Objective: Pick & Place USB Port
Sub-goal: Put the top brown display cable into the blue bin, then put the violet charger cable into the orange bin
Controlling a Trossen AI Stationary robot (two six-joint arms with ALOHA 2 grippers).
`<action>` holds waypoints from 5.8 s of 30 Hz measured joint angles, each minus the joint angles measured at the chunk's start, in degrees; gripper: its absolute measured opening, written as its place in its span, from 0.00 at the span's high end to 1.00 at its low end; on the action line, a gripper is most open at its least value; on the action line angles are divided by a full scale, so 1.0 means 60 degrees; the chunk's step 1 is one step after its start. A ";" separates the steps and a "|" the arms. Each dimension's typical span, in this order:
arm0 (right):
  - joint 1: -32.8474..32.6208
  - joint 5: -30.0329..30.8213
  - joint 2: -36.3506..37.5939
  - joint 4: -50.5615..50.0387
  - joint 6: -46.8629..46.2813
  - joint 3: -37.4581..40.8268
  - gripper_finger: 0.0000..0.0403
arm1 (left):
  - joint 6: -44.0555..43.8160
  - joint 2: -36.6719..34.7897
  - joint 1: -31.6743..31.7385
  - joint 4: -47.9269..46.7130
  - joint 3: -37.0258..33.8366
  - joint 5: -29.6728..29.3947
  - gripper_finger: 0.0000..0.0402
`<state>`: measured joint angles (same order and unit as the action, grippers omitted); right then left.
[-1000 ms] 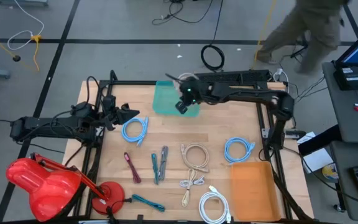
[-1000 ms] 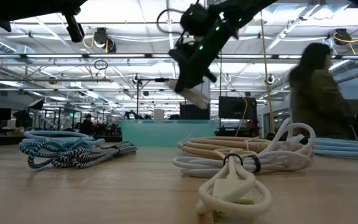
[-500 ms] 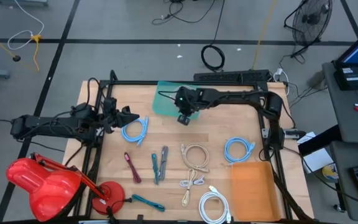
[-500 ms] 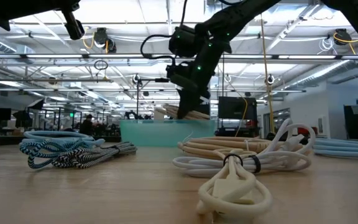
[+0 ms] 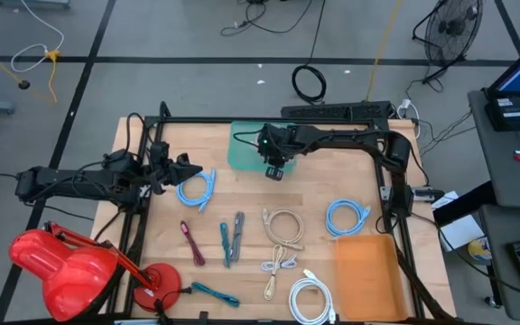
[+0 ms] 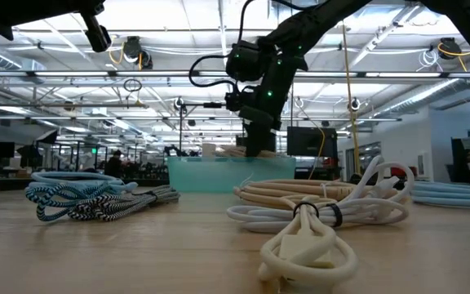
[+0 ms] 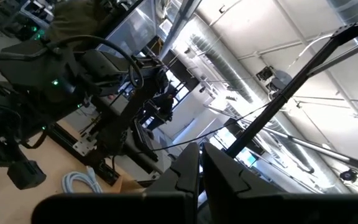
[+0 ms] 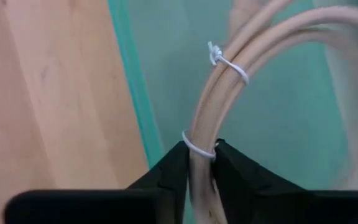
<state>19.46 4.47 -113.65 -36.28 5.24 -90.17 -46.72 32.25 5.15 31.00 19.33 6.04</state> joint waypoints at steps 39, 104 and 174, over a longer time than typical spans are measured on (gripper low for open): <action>-0.3799 -0.1638 0.3195 -0.1192 -0.3645 0.0004 0.60 | -0.0310 0.0000 0.0951 -0.0863 0.0000 0.0499 0.95; -0.4856 0.0033 0.2688 -0.2335 -0.6866 0.2218 0.60 | -0.9733 0.6754 -0.7389 -1.3123 0.5311 -0.2571 0.99; -0.4837 -0.0942 0.4590 0.1419 -0.4372 0.2218 0.60 | -0.9689 0.5779 -0.5890 -0.9311 0.4197 -0.7587 0.96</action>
<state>-9.56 -1.19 -86.11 -27.76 -20.99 -76.86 -104.85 66.93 -30.19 -24.86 44.51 -39.48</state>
